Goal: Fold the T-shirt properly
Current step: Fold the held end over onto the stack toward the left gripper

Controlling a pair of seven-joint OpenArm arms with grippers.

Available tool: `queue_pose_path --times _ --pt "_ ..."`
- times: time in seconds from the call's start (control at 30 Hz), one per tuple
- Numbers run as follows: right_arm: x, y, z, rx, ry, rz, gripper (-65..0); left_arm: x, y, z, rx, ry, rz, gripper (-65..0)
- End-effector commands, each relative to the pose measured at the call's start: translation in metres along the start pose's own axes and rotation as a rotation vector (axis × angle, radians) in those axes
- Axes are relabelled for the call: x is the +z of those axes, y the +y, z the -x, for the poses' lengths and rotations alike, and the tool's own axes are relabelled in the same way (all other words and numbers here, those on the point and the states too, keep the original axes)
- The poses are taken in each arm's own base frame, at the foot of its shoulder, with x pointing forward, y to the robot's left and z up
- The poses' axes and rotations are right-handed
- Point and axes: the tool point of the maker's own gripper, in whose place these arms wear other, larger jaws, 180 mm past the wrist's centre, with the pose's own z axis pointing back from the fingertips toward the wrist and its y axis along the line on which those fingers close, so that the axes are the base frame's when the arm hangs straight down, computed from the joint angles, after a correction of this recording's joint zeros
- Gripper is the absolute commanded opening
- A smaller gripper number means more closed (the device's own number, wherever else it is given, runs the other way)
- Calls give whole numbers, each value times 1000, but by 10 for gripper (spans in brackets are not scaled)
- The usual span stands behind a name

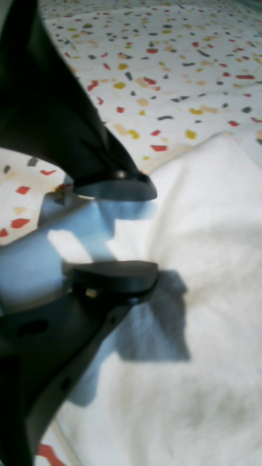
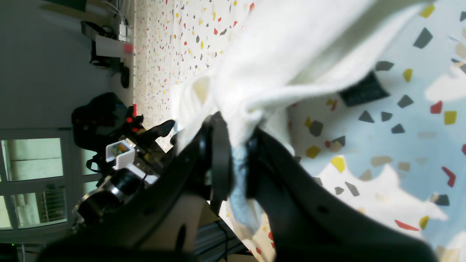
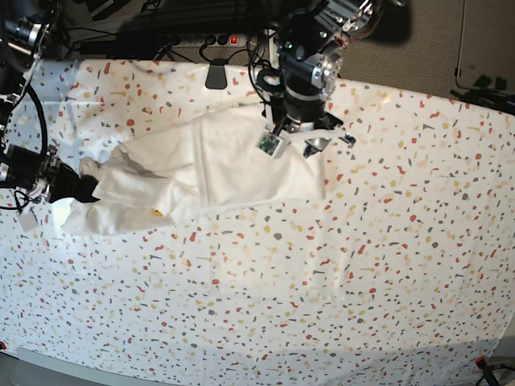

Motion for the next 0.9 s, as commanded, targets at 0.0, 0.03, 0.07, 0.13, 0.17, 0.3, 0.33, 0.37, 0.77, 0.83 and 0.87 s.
queue_pose_path --times 0.0,0.03,0.07,0.13,0.17,0.3,0.33,0.37,0.77,0.83,0.87 --pt "10 11 -24 46 -56 -20 -650 -1 1 -5 1 0 8 -381" --pt "9 12 -26 49 -59 -24 -650 -2 5 -9 -2 -8 0 -381" --pt "7 15 -29 52 -65 -32 -650 -3 8 -12 -3 -13 -6 -381" --pt "0 21 -33 57 -78 -56 -650 -4 13 -16 -4 -15 -15 -381" --pt "-4 25 -35 58 -84 -71 -650 -5 15 -17 -3 -15 -17 -381" --pt "-29 44 -40 55 -106 -150 -650 -5 15 -17 -1 -13 -15 -381" --pt "-36 48 -38 54 -101 -168 -650 -5 15 -17 -1 -13 -16 -381" --pt "-44 53 -36 54 -91 -187 -650 -5 15 -17 -1 -14 -16 -381" --pt "-133 105 46 114 252 -313 -650 -5 15 -17 -1 -14 -16 -381" --pt "-140 114 55 139 287 -329 -650 -5 15 -17 -1 -14 -16 -381" --pt "-144 119 59 149 300 -339 -650 -5 15 -17 -1 -14 -16 -381"
